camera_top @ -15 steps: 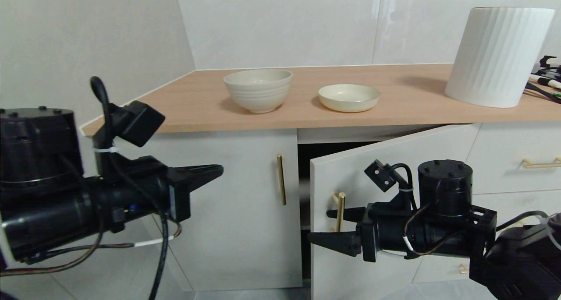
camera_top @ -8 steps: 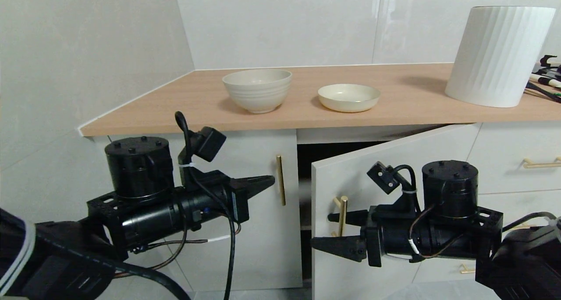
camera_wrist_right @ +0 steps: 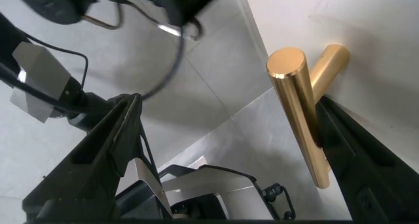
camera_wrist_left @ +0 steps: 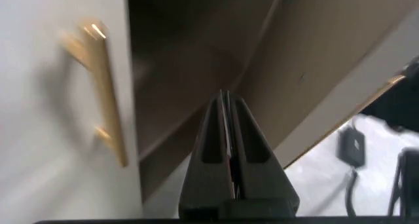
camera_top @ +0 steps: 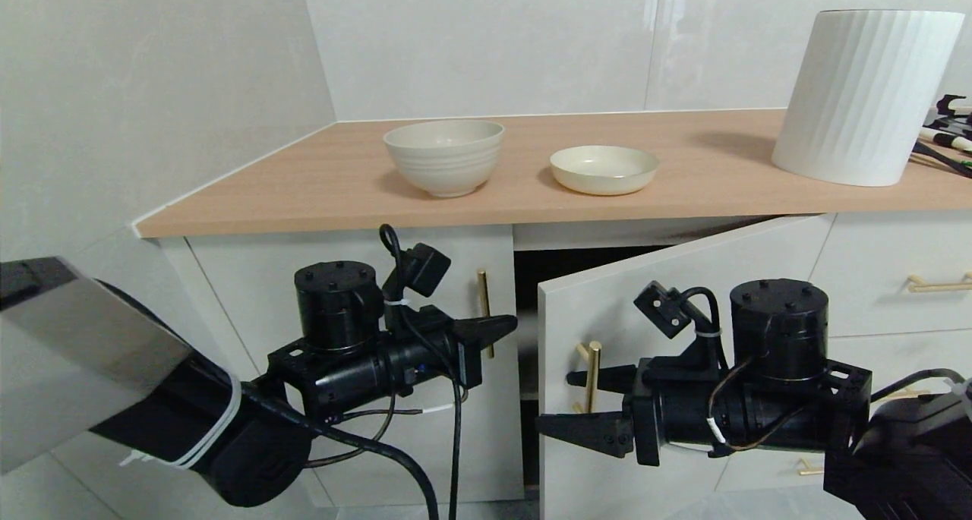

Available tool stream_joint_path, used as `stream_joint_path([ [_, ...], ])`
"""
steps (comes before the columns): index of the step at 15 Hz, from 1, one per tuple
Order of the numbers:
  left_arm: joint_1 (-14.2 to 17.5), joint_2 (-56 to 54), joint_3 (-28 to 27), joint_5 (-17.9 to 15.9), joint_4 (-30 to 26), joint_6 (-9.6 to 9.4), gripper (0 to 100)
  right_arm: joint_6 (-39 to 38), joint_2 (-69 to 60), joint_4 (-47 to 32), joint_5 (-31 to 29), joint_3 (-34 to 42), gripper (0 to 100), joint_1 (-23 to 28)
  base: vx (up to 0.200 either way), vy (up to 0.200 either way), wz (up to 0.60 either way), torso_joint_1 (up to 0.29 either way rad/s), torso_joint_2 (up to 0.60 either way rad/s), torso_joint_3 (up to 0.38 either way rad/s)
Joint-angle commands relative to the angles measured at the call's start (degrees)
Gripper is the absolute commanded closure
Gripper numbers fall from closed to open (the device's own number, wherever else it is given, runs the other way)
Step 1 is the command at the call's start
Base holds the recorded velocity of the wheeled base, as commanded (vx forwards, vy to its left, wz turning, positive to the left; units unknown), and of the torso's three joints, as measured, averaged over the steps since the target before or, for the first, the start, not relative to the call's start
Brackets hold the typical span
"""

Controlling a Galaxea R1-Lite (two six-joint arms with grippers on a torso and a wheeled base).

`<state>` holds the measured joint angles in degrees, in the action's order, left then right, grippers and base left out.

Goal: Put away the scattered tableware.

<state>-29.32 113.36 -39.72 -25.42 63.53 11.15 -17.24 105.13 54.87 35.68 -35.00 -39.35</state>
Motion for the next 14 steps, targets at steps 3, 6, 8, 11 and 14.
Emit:
stream_joint_path([
  [3, -1.18, 5.29, -5.37, -0.33, -0.42, 0.01, 100, 0.01, 0.07, 0.06, 0.35, 0.37, 0, -0.38, 0.000, 0.000, 0.00, 0.000, 0.00, 0.000],
  [6, -2.85, 6.26, -5.63, -0.33, -0.42, -0.17, 100, 0.10, -0.10, 0.24, 0.44, 0.81, 0, -0.38, 0.000, 0.000, 0.00, 0.000, 0.00, 0.000],
  [8, -3.46, 7.31, -5.99, -0.33, -0.07, -0.26, 100, 0.10, -0.01, 0.33, 0.53, 0.81, 0, -0.38, 0.000, 0.000, 0.00, 0.000, 0.00, 0.000],
  [11, -4.08, 7.49, -5.99, -0.86, 0.02, -0.96, 100, 0.10, -0.10, 0.41, 0.44, 0.81, 0, -0.38, 0.000, 0.000, 0.00, 0.000, 0.00, 0.000],
  [14, -4.08, 7.40, -6.78, -1.39, 0.11, -2.01, 100, 0.10, -0.72, 0.33, 0.44, 0.81, 0, -0.29, 0.000, 0.000, 0.00, 0.000, 0.00, 0.000],
])
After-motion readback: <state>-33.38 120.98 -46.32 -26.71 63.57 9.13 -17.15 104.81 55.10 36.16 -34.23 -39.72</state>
